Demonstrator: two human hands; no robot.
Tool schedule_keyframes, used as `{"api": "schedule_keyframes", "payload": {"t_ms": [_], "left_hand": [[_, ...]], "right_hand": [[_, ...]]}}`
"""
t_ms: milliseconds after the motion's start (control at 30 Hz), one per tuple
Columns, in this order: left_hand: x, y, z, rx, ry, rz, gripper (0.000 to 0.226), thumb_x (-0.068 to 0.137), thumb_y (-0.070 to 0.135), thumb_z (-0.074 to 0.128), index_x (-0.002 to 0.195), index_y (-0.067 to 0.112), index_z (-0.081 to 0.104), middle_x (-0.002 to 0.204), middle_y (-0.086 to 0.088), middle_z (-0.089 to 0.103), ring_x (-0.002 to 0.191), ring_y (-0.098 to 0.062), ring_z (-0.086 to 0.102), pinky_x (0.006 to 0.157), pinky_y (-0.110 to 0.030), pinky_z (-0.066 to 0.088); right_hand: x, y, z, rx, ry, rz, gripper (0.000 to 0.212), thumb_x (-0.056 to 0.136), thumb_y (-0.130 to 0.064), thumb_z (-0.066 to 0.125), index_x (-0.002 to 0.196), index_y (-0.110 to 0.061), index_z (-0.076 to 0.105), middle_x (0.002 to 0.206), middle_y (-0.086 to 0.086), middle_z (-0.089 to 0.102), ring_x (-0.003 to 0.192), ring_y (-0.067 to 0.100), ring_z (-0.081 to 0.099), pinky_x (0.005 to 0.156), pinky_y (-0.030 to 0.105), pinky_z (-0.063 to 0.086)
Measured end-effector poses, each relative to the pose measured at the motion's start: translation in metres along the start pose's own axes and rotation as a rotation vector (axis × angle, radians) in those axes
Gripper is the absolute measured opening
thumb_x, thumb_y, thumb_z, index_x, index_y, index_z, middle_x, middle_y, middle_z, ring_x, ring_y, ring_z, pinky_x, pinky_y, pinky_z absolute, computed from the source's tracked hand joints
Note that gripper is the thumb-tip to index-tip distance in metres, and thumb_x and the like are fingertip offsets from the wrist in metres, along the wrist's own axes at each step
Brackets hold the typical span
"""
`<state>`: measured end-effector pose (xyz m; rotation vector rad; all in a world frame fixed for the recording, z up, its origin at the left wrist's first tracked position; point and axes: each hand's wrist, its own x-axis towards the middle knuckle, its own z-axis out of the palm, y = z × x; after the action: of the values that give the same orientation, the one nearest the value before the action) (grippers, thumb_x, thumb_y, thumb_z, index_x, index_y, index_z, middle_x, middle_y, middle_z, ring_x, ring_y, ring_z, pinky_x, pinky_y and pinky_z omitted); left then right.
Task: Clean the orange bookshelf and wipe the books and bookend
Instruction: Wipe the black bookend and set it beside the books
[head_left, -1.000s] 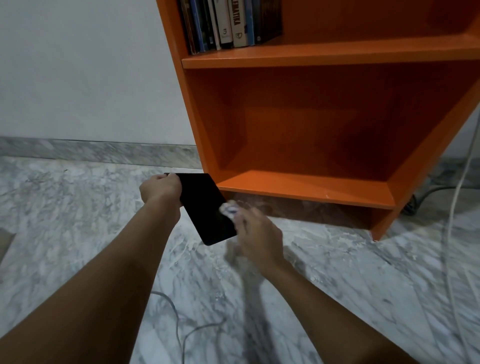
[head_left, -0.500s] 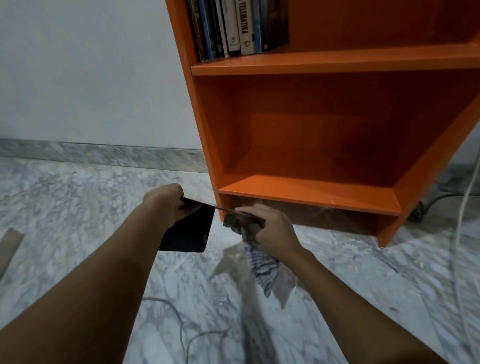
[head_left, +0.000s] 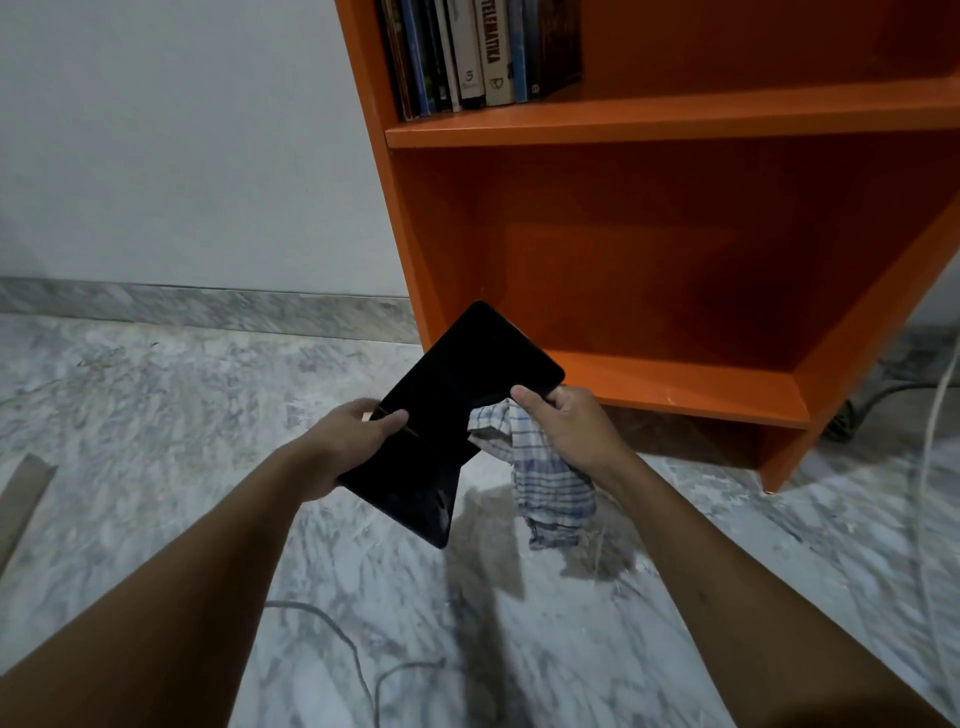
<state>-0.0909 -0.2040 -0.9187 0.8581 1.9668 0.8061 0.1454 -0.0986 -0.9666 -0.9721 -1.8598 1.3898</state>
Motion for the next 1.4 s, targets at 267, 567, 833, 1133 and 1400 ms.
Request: {"api": "schedule_keyframes", "payload": {"t_ms": [267,567,833,1133,1400], "left_hand": [[0.009,0.007,0.003,0.242,0.075,0.255,0.024,0.094,0.035,0.064,0.088,0.012,0.068,0.08,-0.007,0.071,0.072,-0.02,0.069,0.06,-0.026,0.053],[0.015,0.004,0.04,0.264,0.378,0.616,0.034,0.098,0.013,0.057,0.069,0.008,0.041,0.056,-0.004,0.046,0.049,-0.007,0.039,0.046,-0.016,0.033],[0.009,0.004,0.032,0.169,0.425,0.578,0.03,0.099,0.024,0.058,0.075,0.007,0.051,0.066,-0.015,0.059,0.055,-0.018,0.049,0.048,-0.025,0.034],[0.013,0.022,0.031,0.162,0.354,0.573,0.03,0.1,0.027,0.056,0.081,0.005,0.053,0.069,-0.017,0.063,0.056,-0.019,0.051,0.047,-0.024,0.036],[0.012,0.019,0.023,-0.084,0.186,0.428,0.025,0.098,0.02,0.061,0.084,-0.002,0.06,0.065,-0.013,0.069,0.047,-0.012,0.062,0.044,-0.021,0.048]], "right_hand": [[0.001,0.005,0.008,0.041,0.075,-0.081,0.01,0.101,-0.039,0.052,0.107,-0.043,0.058,0.063,0.024,0.03,0.045,0.015,0.02,0.051,0.039,0.022],[0.0,-0.005,0.086,0.126,0.262,0.047,0.023,0.096,-0.038,0.059,0.097,-0.016,0.055,0.089,-0.003,0.059,0.08,0.007,0.057,0.069,0.022,0.043],[0.004,0.058,0.087,-0.22,0.117,0.016,0.025,0.102,-0.026,0.044,0.105,-0.013,0.066,0.1,0.004,0.062,0.092,0.019,0.056,0.078,0.037,0.044],[0.007,0.013,0.051,-0.002,0.474,-0.056,0.023,0.101,-0.021,0.053,0.093,-0.007,0.07,0.084,-0.001,0.067,0.075,-0.002,0.057,0.065,0.014,0.041],[0.006,-0.005,0.046,-0.266,-0.132,-0.123,0.025,0.096,-0.032,0.063,0.114,-0.016,0.071,0.117,-0.003,0.065,0.107,0.006,0.059,0.083,0.015,0.04]]}}
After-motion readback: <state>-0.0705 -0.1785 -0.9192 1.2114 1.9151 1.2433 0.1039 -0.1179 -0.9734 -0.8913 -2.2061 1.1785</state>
